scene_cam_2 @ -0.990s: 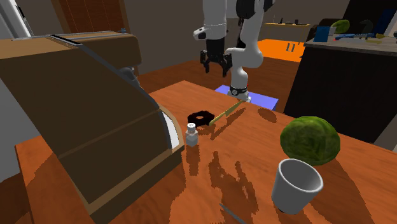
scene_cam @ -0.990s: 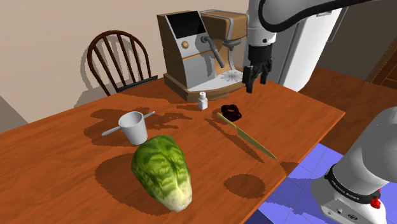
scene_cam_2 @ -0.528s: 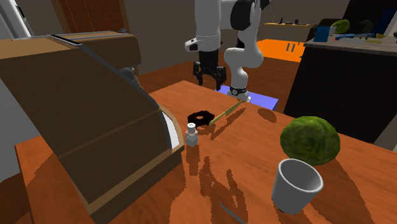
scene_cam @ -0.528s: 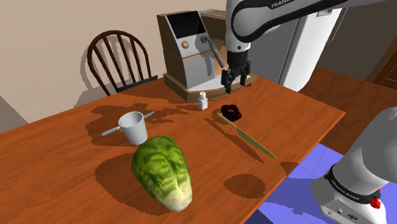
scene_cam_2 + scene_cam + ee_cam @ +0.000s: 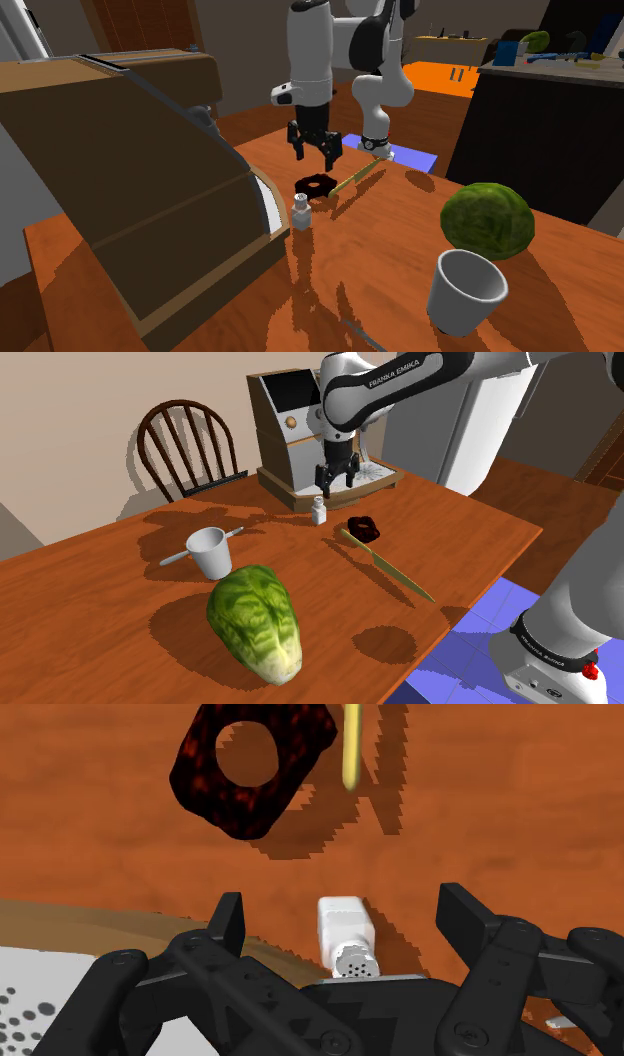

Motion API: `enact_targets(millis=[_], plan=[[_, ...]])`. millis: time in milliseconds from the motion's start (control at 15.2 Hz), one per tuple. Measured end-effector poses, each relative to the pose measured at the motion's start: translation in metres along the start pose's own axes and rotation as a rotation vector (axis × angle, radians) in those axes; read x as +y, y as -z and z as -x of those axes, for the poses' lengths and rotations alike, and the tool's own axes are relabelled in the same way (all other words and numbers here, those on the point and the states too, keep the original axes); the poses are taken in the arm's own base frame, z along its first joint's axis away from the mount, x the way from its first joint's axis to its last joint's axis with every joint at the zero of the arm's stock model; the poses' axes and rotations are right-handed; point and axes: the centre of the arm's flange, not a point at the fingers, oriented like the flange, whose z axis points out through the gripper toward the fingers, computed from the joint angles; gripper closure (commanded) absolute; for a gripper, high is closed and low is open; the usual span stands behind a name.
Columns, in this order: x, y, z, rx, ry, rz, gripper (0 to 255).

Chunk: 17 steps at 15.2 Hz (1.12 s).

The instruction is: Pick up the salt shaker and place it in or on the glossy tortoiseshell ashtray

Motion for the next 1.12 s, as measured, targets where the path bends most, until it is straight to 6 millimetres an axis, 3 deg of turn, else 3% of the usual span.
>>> enact_targets(millis=[396, 858, 1122], plan=[[-0.013, -0.014, -0.065, 0.029, -0.016, -0.002, 0], [-0.018, -0.049, -0.076, 0.033, -0.017, -0.002, 0], [-0.017, -0.056, -0.075, 0.033, -0.017, -0.002, 0]])
